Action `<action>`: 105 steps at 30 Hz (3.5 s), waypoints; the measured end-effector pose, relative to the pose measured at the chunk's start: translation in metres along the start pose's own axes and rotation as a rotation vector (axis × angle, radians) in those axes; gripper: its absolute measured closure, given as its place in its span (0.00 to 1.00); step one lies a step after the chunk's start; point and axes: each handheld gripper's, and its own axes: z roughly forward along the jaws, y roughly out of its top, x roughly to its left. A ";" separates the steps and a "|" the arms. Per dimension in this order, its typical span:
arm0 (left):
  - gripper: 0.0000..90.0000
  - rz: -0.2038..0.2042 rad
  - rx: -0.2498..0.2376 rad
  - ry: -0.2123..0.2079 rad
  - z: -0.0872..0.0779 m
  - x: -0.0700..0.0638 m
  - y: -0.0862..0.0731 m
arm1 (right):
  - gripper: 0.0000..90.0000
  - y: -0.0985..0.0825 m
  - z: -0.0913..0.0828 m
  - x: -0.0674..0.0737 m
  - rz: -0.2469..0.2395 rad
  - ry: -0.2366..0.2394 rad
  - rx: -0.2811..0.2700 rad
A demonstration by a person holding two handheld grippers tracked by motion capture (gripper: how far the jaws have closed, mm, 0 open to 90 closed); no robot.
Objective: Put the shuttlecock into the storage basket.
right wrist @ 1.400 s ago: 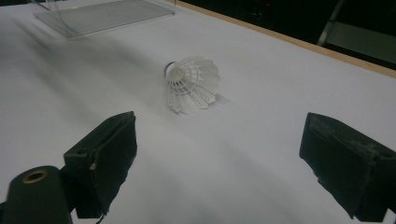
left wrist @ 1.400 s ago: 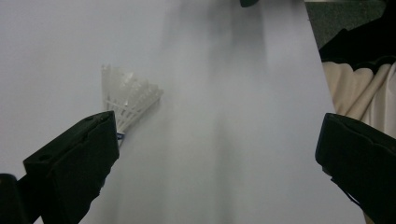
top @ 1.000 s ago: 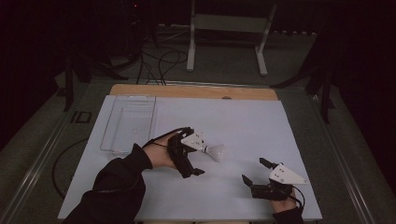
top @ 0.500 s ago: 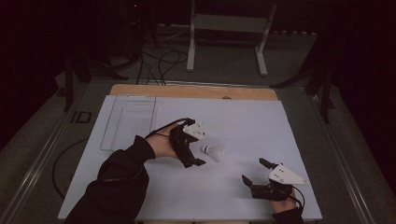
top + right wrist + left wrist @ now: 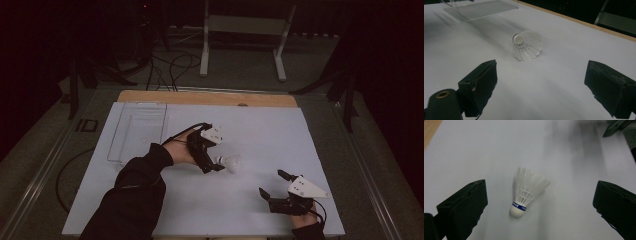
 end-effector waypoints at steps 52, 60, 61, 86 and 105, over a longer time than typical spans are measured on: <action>0.62 0.004 0.234 -0.074 0.070 0.030 -0.029 | 0.13 -0.001 0.002 0.000 0.001 0.019 0.007; 0.71 0.014 0.250 -0.069 0.070 0.030 -0.027 | 0.13 -0.001 0.002 0.000 0.001 0.020 0.009; 0.71 0.016 0.246 -0.072 0.069 0.030 -0.027 | 0.13 -0.001 0.002 0.000 0.002 0.019 0.010; 0.72 -0.040 0.241 -0.067 0.030 0.020 -0.012 | 0.13 -0.001 0.002 0.000 0.004 0.012 0.010; 0.72 -0.105 0.292 -0.047 0.012 -0.001 -0.004 | 0.13 -0.001 0.002 0.000 0.007 0.012 0.012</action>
